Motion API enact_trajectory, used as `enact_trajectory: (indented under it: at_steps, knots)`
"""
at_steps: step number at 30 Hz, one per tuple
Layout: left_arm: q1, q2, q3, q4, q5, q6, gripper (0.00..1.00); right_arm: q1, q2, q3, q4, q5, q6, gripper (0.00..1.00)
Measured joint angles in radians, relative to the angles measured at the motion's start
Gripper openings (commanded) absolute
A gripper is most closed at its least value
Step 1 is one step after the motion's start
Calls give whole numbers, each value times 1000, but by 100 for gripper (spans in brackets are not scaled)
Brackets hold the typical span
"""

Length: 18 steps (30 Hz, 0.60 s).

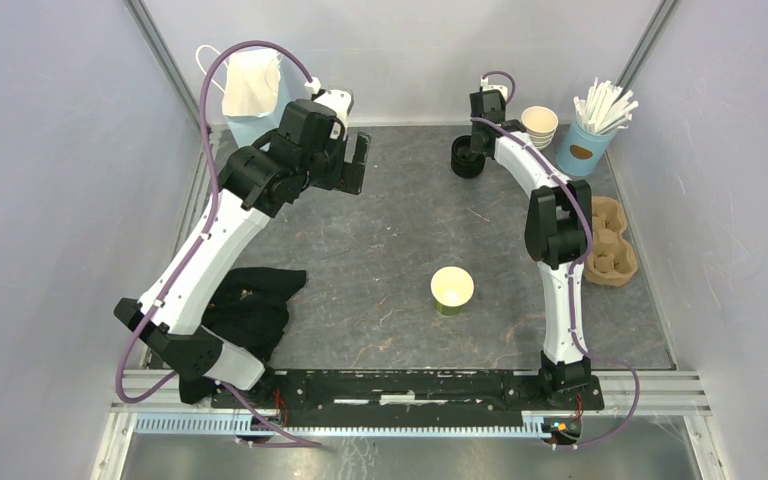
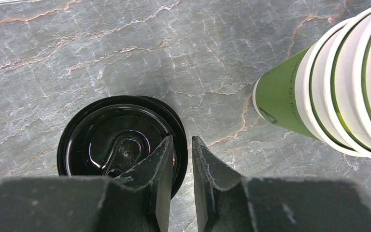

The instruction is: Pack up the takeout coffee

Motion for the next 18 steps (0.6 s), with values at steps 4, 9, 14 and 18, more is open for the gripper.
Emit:
enact_trajectory:
  at_steps: [4, 9, 14, 18]
  knots:
    - [5, 0, 0, 0, 0, 0, 100, 0, 6, 6, 4, 0, -2, 26]
    - [6, 0, 0, 0, 3, 0, 100, 0, 14, 7, 6, -1, -3, 30]
    - [6, 0, 0, 0, 3, 0, 100, 0, 14, 7, 6, -5, -5, 25]
    - [12, 0, 0, 0, 3, 0, 100, 0, 14, 7, 7, -6, -6, 20]
